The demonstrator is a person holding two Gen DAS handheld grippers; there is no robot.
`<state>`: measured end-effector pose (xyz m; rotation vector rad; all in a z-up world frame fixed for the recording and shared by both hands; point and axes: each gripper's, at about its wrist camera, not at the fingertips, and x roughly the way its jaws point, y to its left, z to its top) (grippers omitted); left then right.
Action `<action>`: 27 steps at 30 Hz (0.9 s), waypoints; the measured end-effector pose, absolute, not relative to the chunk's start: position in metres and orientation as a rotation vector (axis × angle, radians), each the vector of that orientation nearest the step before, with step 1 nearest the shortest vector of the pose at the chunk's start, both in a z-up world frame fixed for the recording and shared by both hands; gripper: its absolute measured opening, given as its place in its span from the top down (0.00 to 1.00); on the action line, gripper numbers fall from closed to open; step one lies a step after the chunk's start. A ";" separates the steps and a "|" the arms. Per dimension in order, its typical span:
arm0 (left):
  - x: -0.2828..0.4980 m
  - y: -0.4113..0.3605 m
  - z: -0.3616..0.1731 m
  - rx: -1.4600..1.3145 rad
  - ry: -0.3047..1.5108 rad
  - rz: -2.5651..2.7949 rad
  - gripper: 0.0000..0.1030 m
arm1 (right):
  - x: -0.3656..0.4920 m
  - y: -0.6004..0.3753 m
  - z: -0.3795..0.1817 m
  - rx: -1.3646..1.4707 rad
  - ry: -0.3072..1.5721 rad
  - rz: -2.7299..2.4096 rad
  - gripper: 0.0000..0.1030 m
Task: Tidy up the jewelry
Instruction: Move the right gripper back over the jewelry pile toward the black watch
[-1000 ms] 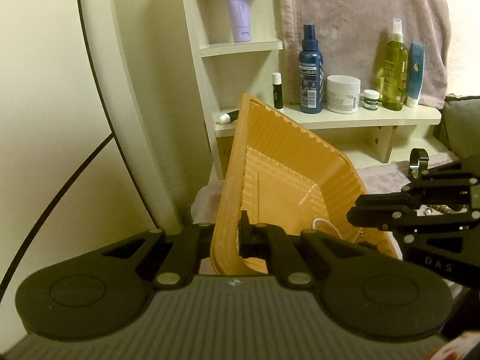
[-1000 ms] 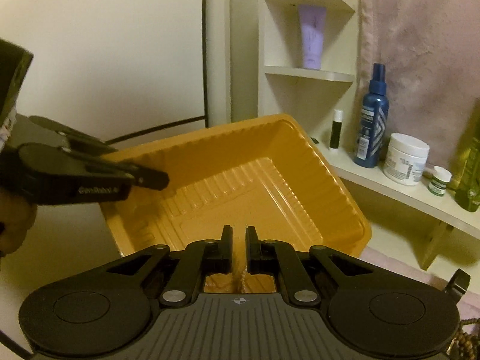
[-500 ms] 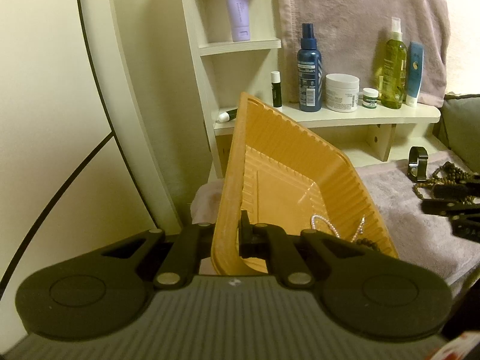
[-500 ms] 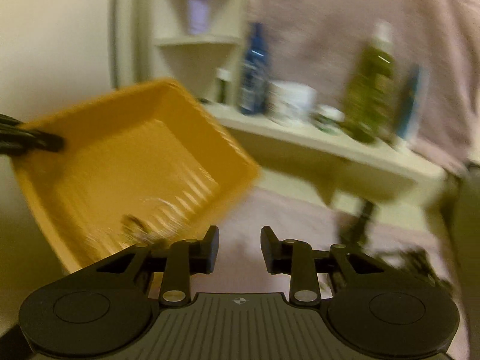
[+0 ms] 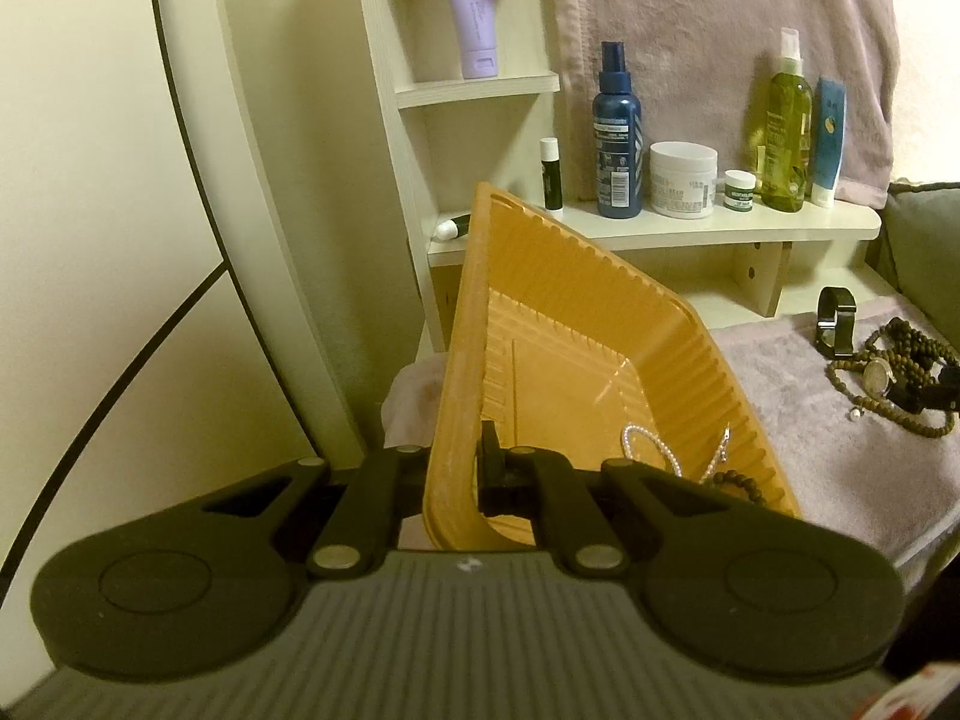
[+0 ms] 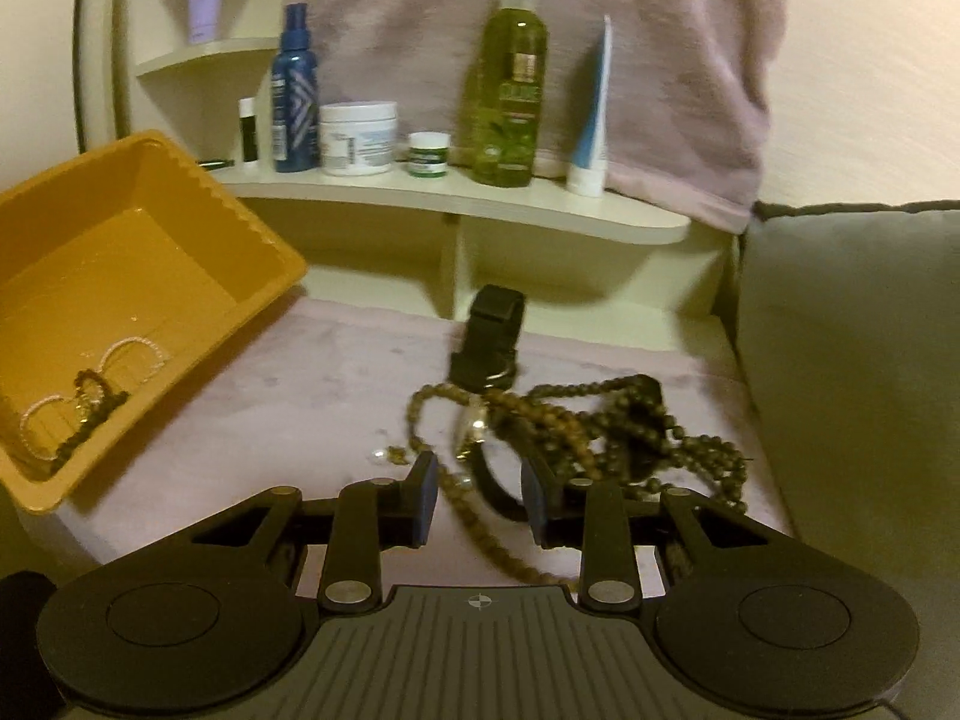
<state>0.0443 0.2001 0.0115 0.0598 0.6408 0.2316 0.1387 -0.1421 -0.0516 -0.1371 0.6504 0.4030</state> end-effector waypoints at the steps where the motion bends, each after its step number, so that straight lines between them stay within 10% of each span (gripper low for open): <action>1: 0.044 0.200 0.011 0.060 0.641 0.232 0.95 | 0.140 -0.143 -0.052 -0.140 0.648 0.400 0.70; 22: 0.043 0.200 0.011 0.064 0.647 0.234 0.95 | 0.188 -0.115 -0.078 -0.172 0.729 0.436 0.71; 27: 0.043 0.200 0.011 0.066 0.648 0.235 0.95 | 0.193 -0.115 -0.080 -0.144 0.739 0.433 0.86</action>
